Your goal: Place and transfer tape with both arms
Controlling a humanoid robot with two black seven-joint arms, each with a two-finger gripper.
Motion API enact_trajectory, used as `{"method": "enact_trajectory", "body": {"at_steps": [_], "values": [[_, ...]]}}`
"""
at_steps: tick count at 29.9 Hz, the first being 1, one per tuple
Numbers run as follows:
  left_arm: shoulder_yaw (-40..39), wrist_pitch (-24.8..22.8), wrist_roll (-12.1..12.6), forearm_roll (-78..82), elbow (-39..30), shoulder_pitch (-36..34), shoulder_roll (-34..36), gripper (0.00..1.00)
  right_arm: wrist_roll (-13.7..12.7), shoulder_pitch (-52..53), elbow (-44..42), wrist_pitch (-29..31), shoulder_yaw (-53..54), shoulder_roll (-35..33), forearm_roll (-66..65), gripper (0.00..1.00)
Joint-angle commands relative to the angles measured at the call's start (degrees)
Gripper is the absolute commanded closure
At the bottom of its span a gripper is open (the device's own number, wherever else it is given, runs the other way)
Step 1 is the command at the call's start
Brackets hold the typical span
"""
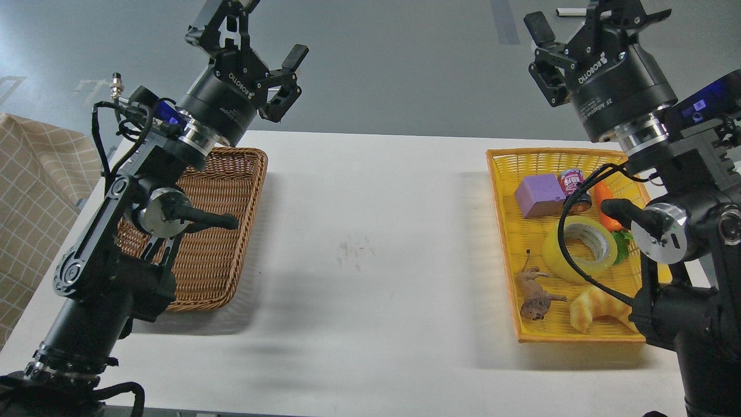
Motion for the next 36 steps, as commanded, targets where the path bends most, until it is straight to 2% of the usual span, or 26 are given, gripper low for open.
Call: {"method": "enact_trajectory", "body": {"at_steps": [1, 18, 23, 28, 33, 36], "values": [[-0.75, -0.42, -0.01, -0.03, -0.09, -0.03, -0.21, 0.02, 0.02, 0.08, 0.08, 0.07, 0.09, 0.00, 0.00, 0.00], [-0.93, -1.47, -0.01, -0.12, -1.14, 0.32, -0.29, 0.02, 0.10, -0.18, 0.69, 0.43, 0.09, 0.00, 0.00, 0.00], [-0.93, -1.47, -1.33, -0.12, -1.14, 0.23, -0.21, 0.02, 0.10, 0.08, 0.69, 0.43, 0.26, 0.00, 0.00, 0.00], [-0.84, -1.39, -1.42, -0.12, -1.14, 0.32, -0.12, 0.02, 0.10, 0.61, 0.69, 0.51, 0.00, 0.00, -0.87, 0.00], [-0.66, -1.47, -1.33, -0.12, -1.14, 0.67, 0.06, 0.02, 0.10, 0.09, 0.69, 0.51, -0.09, -6.14, -7.01, 0.00], [-0.57, -1.47, -1.33, -0.12, -1.14, 0.67, 1.37, 0.02, -0.42, -0.09, 0.61, 2.70, -2.01, -11.14, -10.36, 0.00]]}}
